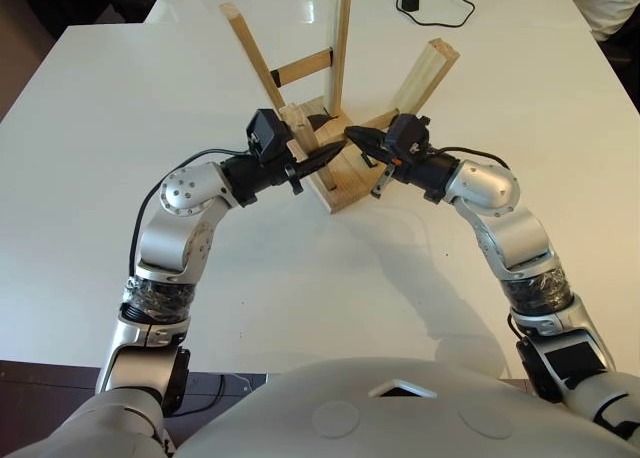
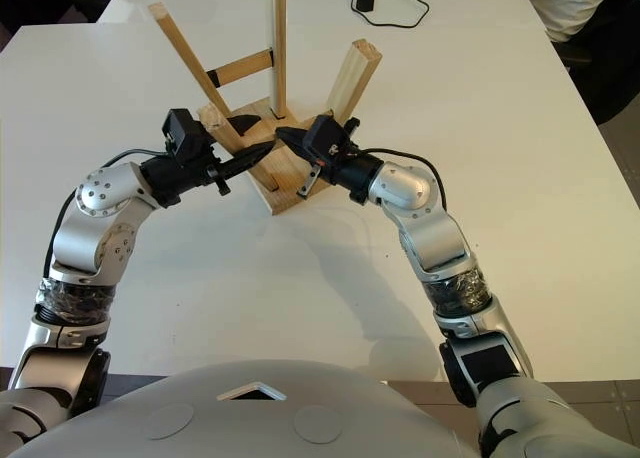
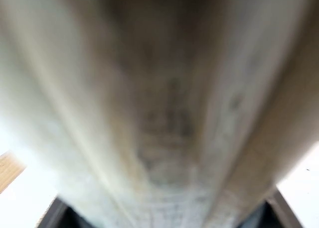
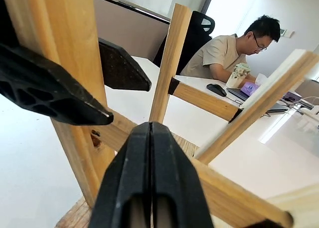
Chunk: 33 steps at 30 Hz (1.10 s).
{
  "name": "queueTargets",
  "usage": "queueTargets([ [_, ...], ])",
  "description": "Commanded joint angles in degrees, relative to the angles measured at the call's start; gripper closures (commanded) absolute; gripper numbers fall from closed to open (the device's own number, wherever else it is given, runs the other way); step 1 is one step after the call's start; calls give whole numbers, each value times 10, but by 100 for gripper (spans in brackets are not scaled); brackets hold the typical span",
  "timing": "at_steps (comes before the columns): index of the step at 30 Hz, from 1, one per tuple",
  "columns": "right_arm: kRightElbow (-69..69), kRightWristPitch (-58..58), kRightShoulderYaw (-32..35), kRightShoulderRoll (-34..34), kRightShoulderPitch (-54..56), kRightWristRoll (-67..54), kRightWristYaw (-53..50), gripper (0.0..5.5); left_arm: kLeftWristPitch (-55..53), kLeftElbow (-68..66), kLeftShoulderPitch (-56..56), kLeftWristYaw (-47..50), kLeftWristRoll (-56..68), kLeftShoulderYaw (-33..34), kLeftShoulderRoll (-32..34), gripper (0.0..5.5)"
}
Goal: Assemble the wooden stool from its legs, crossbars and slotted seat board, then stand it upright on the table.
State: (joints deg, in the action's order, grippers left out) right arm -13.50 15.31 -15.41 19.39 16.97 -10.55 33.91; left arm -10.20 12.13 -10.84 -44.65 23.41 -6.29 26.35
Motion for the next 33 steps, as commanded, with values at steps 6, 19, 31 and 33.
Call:
queueTargets([
  [6, 14, -3, -15, 10, 20, 46, -13, 550, -24, -22, 41, 21, -39, -24, 7, 347],
  [19, -5, 19, 116, -85, 54, -72, -96, 550, -140, -34, -37, 15, -55, -56, 55, 347],
  [31, 280, -19, 184, 13, 170, -60, -58, 550, -69, -162, -90, -75, -55, -79, 71, 347],
  [33, 211, -17, 110, -30, 121, -104, 34, 550, -40, -168, -86, -113, -31, -65, 74, 347],
])
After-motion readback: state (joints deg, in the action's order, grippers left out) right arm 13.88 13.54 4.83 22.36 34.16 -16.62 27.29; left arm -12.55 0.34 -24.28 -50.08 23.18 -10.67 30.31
